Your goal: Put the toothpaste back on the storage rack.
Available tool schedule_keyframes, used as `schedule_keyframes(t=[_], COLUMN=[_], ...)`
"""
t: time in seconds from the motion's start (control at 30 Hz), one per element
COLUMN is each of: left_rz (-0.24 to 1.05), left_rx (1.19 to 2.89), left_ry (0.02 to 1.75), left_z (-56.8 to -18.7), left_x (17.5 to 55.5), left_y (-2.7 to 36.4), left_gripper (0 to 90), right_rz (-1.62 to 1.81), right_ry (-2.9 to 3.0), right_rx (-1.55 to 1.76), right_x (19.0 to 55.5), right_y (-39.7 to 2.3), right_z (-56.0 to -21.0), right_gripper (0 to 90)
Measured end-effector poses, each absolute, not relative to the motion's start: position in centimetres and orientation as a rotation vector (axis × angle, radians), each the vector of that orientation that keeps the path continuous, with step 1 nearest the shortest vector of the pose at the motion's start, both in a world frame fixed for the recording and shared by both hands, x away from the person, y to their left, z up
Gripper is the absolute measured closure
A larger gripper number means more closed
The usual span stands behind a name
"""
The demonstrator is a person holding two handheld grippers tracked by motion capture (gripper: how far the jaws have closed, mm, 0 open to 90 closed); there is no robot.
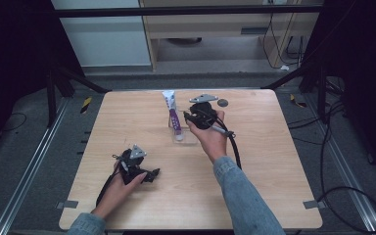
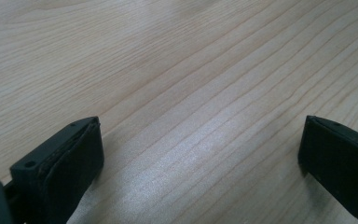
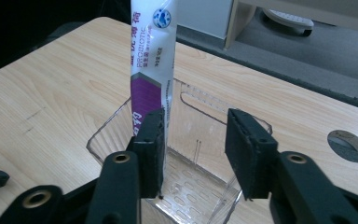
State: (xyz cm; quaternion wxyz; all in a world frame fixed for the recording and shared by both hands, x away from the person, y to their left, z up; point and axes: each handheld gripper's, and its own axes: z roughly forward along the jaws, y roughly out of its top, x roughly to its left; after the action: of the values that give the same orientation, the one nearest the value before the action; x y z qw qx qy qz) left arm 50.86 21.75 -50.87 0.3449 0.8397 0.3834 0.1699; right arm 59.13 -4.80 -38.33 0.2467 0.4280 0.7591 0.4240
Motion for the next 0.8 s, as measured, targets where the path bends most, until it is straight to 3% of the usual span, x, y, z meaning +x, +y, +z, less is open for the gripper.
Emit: schedule_keyframes(t=[0.27, 0.8], left_rz=[0.441, 0.441], left_rx=[2.18, 2.18], left_ry=[0.996, 0.996], left_z=[-50.9, -50.9], left_x=[50.9, 50.9], left_y=[21.8, 21.8], left_gripper=[0.0, 0.0], right_rz=[1.177, 1.149], right_ry=[2.083, 2.065], right_rx=[1.172, 1.185], right_x=[58.9, 58.1], right_y=[-5.5, -8.8], right_z=[-37.8, -37.5], right_gripper=[41.5, 21.9])
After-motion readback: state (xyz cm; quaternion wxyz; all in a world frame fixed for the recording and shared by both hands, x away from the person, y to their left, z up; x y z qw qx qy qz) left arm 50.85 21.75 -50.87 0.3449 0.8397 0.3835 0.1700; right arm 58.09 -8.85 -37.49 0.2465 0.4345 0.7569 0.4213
